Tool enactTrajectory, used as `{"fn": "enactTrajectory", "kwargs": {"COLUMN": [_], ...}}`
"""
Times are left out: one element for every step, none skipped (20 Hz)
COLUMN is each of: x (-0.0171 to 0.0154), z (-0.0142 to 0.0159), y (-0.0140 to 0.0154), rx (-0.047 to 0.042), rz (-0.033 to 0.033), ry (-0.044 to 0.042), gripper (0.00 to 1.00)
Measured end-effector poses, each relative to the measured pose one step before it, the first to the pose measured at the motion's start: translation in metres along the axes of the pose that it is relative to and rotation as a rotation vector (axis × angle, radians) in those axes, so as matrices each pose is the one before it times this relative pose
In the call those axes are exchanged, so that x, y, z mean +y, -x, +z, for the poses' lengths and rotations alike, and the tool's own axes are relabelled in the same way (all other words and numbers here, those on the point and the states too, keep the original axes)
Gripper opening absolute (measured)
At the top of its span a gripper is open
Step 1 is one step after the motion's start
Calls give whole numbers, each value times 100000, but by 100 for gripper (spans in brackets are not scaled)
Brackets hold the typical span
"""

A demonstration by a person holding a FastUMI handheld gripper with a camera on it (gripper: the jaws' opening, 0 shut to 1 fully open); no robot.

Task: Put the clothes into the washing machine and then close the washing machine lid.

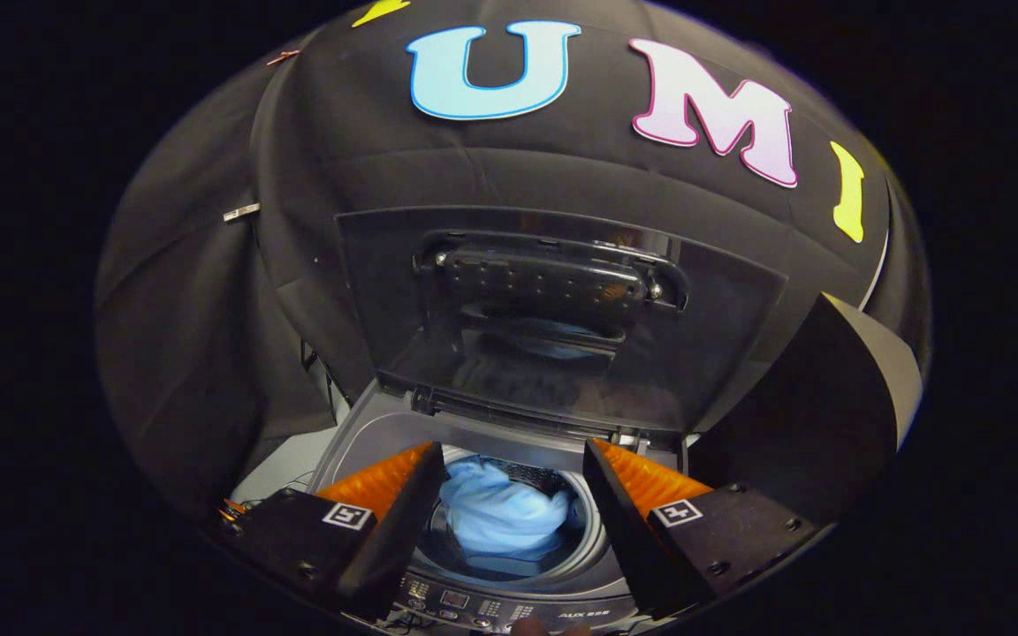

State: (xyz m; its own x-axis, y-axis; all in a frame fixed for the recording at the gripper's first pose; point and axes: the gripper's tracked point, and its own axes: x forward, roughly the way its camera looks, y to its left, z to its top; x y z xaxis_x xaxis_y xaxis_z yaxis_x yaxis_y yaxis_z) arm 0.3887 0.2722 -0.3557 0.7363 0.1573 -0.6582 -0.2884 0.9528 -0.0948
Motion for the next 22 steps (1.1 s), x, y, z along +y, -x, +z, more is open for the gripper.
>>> {"fn": "enactTrajectory", "kwargs": {"x": [63,97,-9,134,130,243,228,183,97,107,32,230,356,32,-59,-174,-261,-173,-203,-498,-592,-525], "z": [175,128,307,408,603,806,896,1066,1159,1217,1381,1300,1288,1374,1622,1521,1570,1681,1850,1500,1352,1241], "y": [259,256,367,523,557,588,723,741,728,566,672,593,373,233,215,62,-64,-62,-286,-535,-761,-530], "rx": [-784,-678,-810,-1075,-1522,-2092,-2080,-2400,-2677,-2789,-2515,-2326,-2588,-2865,-3287,-3584,-3817,-4193,-4397,-4292,-3723,-2662], "rz": [516,362,156,309,636,754,1119,969,769,592,751,1454,1963,1089,834,204,-292,-148,-379,-1287,-1307,-1744], "ry": [-478,-657,-665,-375,-173,-195,-125,-438,-742,-889,-567,-480,-131,710,954,994,602,58,166,567,671,122], "gripper": [99,99,99,99,99,99,99,99,99,99,99,99,99,99,99,99,99,98,99,98,98,98]}}
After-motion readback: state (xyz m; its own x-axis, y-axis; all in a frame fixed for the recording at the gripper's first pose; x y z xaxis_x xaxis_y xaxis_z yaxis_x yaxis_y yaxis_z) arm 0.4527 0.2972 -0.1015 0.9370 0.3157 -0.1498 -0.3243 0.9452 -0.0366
